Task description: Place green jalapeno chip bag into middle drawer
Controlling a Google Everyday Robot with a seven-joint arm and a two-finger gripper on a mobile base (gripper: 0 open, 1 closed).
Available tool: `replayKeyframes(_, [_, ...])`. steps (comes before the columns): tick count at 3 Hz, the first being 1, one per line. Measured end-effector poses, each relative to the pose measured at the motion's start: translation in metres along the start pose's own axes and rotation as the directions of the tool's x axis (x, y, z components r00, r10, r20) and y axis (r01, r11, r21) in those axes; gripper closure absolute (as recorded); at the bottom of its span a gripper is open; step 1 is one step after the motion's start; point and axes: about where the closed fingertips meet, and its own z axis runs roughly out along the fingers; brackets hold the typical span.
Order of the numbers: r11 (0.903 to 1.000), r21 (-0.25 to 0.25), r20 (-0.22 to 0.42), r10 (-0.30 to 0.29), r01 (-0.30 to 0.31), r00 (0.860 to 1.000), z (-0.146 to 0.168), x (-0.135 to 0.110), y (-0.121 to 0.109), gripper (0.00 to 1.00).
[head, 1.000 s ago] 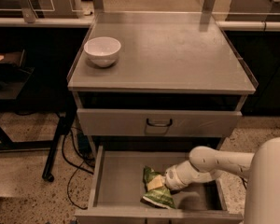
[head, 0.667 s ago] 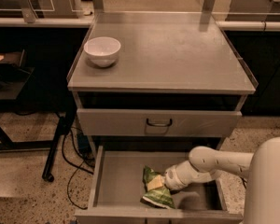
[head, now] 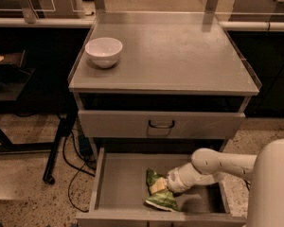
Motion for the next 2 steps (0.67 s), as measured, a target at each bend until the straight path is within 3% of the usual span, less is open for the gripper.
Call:
replayKeyframes(1, [1.0,0.0,0.0,0.0,0.0,1.0,0.0,0.0,0.0,0.09])
replayKeyframes(2, [1.0,0.0,0.0,0.0,0.0,1.0,0.0001,0.0001,0.0,0.0])
